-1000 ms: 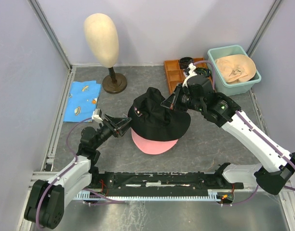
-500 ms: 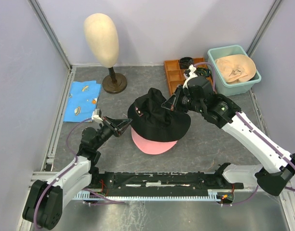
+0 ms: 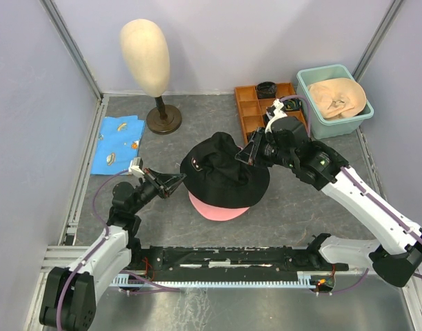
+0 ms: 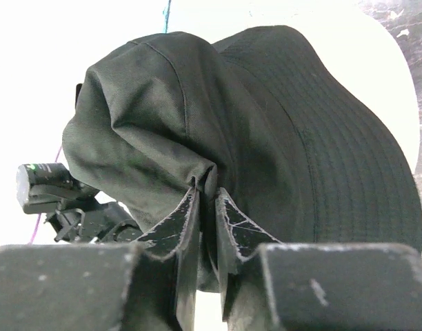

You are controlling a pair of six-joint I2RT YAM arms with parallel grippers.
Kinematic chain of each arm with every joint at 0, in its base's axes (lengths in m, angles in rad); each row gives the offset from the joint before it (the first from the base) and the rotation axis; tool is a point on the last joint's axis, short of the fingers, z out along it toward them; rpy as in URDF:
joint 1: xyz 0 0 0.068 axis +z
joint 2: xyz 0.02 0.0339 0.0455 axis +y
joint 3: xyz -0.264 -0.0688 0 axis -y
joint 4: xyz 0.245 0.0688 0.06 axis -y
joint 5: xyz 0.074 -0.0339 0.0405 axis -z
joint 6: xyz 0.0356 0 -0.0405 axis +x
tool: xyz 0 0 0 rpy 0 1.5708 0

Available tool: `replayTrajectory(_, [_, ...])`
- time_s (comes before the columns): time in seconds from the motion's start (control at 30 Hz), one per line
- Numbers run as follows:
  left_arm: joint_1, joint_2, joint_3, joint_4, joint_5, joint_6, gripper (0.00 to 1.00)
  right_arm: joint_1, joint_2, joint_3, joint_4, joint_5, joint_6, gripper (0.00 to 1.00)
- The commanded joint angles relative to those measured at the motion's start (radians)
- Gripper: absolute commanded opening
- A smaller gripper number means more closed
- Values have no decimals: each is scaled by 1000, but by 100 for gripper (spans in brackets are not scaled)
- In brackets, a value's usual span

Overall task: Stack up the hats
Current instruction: Stack the hat on the hat.

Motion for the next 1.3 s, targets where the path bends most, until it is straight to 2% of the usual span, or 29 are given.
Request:
replayTrajectory(0.0, [21,31,18,-47,85,91,3,4,-25,2,-19,42,-48,30])
replayTrajectory(0.2, [26,73,40,-60,113,107,3,-14,-42,47,-111,165,-121,58])
replayTrajectory(0.27, [25,88,54,-68,123,119,3,-64,-63,45,-128,165,-130,64])
replayTrajectory(0.37, [25,119,87,-101,148,162,3,-211,-109,-7,-128,79,-125,70])
replayTrajectory(0.5, [26,153,128,-121,182,202,3,-430,-160,-107,-104,-106,-130,72])
replayTrajectory(0.67, [25,184,166,-154,216,252,3,-592,-140,-215,-49,-372,-82,70])
replayTrajectory(0.77, [26,198,170,-154,230,265,3,-614,-127,-292,40,-515,-14,66])
replayTrajectory(0.9, [25,217,171,-154,240,277,3,-623,-152,-395,162,-622,87,64])
replayTrajectory(0.97, [25,233,175,-155,245,288,3,-625,-166,-487,278,-683,202,64])
replayTrajectory(1.1, [28,295,211,-161,266,317,3,-628,-189,-617,488,-751,367,63])
replayTrajectory(1.27, [28,340,271,-163,277,331,3,-627,-182,-654,580,-777,428,64])
